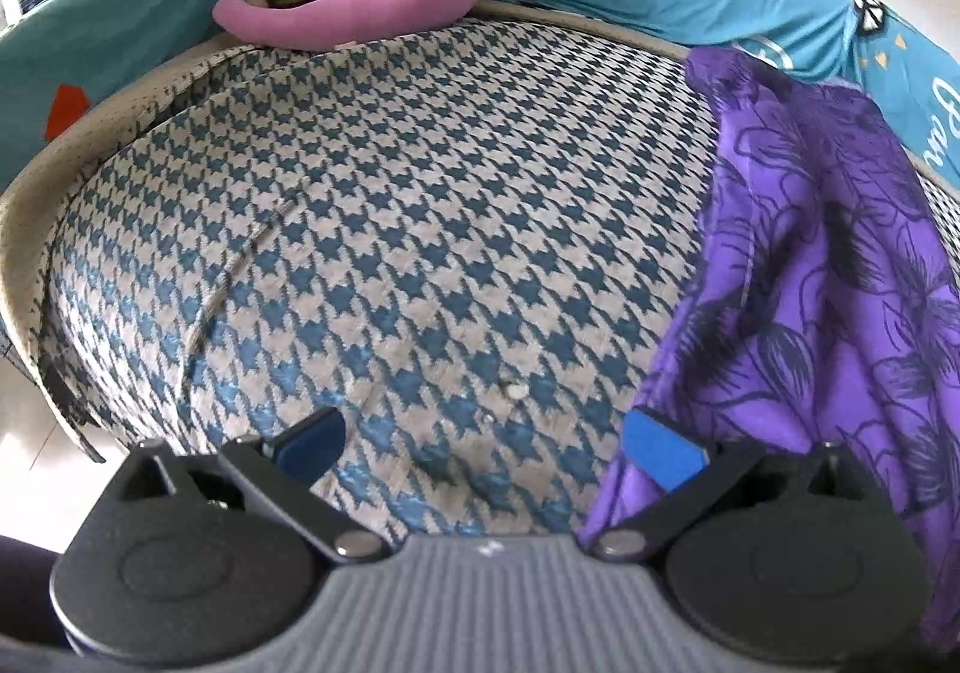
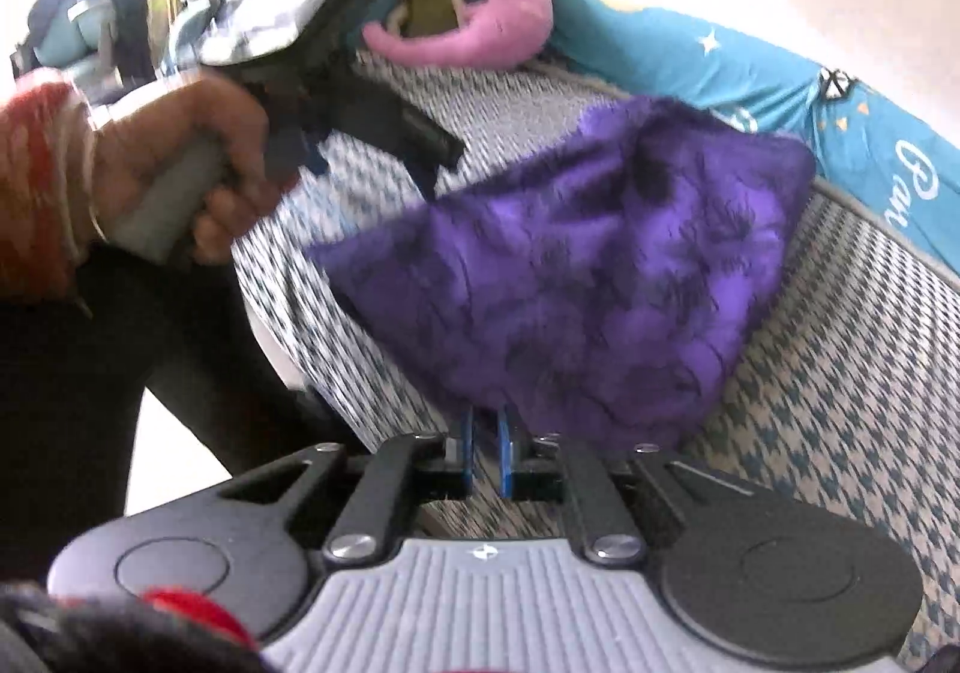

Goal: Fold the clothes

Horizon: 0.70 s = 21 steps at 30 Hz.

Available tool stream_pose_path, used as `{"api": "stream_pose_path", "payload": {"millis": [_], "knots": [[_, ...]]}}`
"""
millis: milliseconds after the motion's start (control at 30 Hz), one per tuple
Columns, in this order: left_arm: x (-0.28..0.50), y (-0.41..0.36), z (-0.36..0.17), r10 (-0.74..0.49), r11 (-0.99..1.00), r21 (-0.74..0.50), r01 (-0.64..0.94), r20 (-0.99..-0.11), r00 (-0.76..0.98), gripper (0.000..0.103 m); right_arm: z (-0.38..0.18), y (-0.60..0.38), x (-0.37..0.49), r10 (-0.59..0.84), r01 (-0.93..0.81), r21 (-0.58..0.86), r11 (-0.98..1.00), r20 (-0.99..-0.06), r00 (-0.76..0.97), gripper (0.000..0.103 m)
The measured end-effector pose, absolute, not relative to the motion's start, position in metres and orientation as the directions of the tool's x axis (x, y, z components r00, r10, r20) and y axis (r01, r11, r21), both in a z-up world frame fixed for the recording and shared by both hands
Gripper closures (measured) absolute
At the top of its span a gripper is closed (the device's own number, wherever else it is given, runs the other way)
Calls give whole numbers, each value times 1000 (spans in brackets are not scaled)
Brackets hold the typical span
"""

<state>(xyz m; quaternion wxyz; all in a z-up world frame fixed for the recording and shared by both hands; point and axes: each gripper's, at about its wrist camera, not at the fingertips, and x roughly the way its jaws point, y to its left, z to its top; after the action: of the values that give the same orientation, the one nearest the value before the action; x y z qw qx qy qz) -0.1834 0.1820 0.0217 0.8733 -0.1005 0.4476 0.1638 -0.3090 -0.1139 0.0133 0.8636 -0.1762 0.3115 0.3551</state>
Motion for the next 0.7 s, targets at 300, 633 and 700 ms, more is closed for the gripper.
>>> {"api": "stream_pose_path", "payload": {"millis": [300,633,700], "knots": [[-185,193,25,137,917,-110,-384,-817,560,0,8,-66,-296,576,-777,-61,626,-635,514,72],[-190,199,31,106,910,-158,-384,-806,583,0,-11,-17,-293,591,-817,-125,563,-630,504,69],[-190,202,32,103,906,-167,-389,-804,585,0,-16,-8,-292,588,-821,-154,550,-627,511,69]]}}
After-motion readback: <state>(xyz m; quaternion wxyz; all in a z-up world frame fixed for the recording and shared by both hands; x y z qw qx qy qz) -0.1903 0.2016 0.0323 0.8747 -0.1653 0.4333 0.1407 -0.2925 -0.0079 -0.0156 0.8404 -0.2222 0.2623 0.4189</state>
